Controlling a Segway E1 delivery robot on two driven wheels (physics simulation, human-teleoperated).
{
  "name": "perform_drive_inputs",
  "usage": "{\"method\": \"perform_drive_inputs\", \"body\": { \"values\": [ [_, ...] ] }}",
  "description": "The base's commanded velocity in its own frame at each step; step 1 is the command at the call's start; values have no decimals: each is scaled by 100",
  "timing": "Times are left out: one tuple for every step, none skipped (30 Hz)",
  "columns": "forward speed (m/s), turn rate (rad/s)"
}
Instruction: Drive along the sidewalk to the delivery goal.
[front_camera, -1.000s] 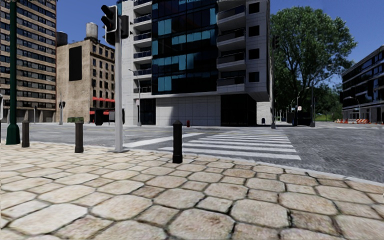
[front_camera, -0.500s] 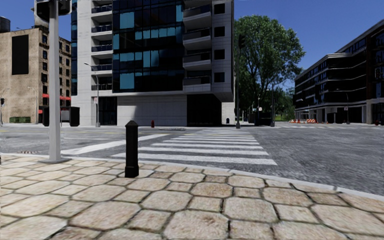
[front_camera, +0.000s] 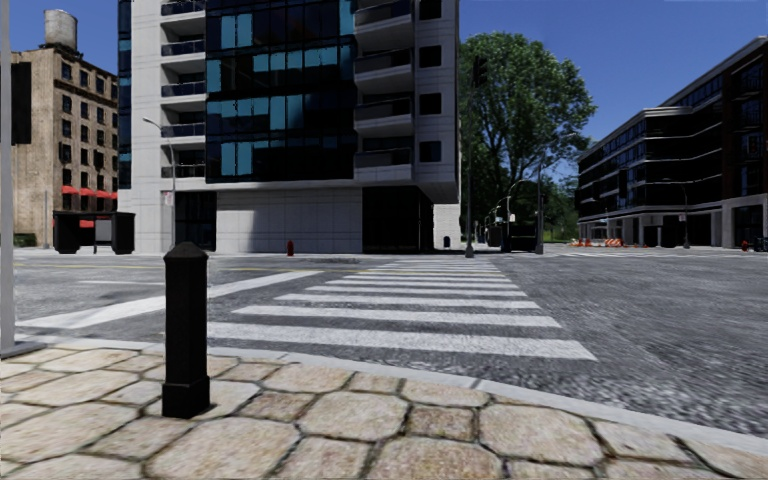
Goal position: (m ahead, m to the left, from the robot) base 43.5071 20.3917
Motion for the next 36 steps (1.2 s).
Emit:
{"method": "perform_drive_inputs", "body": {
  "values": [
    [184, -39],
    [184, -43],
    [184, -44],
    [184, -44],
    [184, -45],
    [184, -45],
    [184, -45],
    [184, -45],
    [184, -45],
    [184, -45],
    [184, -35],
    [184, -35],
    [184, -26],
    [184, -22],
    [184, -10],
    [184, -10],
    [184, 0],
    [187, 0],
    [190, 0],
    [190, 0],
    [192, 0],
    [193, 0],
    [193, 0],
    [193, 0],
    [195, 0],
    [195, 0],
    [195, 0],
    [195, 0],
    [200, 0],
    [200, 0],
    [200, 0],
    [200, 0],
    [200, 0],
    [200, 0],
    [199, 0],
    [199, 0]
  ]
}}
